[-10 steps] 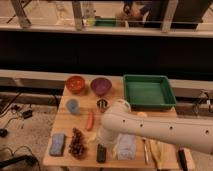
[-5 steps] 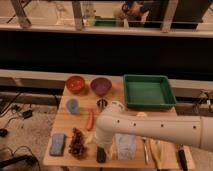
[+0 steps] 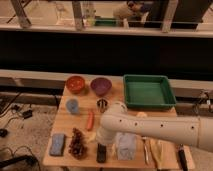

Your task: Place eraser in paper cup

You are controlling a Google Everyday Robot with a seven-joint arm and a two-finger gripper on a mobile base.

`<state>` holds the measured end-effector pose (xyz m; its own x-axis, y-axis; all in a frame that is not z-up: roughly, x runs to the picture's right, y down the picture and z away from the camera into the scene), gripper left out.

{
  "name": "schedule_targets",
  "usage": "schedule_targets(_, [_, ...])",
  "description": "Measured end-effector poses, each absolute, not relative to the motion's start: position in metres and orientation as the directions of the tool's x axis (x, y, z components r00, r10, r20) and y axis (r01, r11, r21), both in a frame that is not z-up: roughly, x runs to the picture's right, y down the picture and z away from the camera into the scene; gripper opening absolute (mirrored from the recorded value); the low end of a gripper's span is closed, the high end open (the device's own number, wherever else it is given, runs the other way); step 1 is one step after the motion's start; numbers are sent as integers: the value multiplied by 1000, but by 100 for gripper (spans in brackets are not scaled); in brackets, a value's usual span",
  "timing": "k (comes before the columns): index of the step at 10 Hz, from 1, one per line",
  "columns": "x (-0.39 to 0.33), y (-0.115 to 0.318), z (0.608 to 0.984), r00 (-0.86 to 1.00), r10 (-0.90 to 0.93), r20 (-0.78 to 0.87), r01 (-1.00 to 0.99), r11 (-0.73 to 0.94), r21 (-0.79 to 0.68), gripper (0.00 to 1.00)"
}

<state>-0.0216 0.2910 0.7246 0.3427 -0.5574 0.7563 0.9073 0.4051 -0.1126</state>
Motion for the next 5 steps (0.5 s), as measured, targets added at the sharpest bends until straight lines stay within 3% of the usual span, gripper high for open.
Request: schedule_targets(5, [-20, 306, 743, 340, -550, 762, 916, 375, -138, 80])
